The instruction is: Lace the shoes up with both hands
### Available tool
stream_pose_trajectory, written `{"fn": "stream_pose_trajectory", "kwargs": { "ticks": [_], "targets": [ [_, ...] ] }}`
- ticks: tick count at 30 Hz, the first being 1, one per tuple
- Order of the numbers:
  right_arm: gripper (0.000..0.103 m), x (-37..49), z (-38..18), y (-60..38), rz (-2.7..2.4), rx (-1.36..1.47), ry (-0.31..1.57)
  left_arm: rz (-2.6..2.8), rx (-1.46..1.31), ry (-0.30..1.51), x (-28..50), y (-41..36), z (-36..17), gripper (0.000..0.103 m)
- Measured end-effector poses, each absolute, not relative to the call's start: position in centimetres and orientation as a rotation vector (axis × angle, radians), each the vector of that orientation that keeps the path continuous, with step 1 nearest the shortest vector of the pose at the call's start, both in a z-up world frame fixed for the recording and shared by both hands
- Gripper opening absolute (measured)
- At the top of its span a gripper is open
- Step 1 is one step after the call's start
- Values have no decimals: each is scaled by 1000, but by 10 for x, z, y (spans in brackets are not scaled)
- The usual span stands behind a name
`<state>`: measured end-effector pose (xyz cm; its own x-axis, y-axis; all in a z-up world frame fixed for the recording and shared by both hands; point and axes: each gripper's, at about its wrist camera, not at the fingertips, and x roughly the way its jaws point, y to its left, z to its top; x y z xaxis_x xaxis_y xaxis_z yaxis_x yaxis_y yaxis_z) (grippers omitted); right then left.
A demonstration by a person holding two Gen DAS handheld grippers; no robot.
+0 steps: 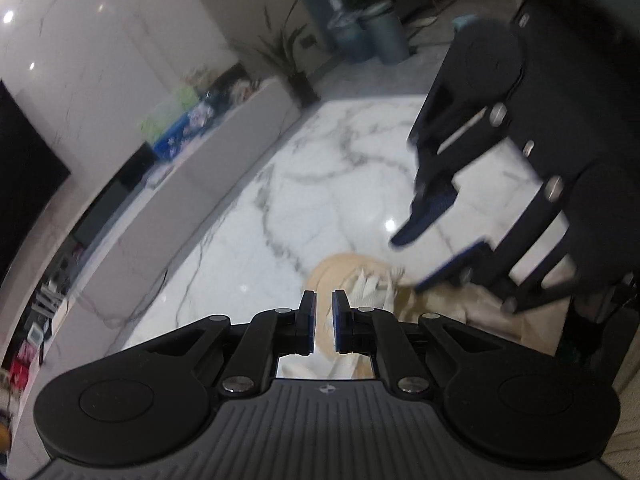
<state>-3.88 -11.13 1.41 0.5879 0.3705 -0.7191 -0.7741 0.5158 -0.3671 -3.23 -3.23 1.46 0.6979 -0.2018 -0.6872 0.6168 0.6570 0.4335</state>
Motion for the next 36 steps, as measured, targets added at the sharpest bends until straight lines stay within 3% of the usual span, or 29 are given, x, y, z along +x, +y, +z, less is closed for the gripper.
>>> {"fn": "stream_pose_trajectory", "kwargs": {
  "ticks": [3,7,33,36],
  "targets": [
    [25,-43,13,-112,748,-739,619,-462,664,695,-27,-23,12,9],
    [26,-44,12,-111,762,-740,621,-389,593,745,-18,-15,10,18],
    [27,-27,6,-109,794,-756,648,-478,794,870,-7,-9,-48,19],
    [27,-22,4,-108,800,-755,656,-489,849,845,-4,-14,-57,28]
  ]
}}
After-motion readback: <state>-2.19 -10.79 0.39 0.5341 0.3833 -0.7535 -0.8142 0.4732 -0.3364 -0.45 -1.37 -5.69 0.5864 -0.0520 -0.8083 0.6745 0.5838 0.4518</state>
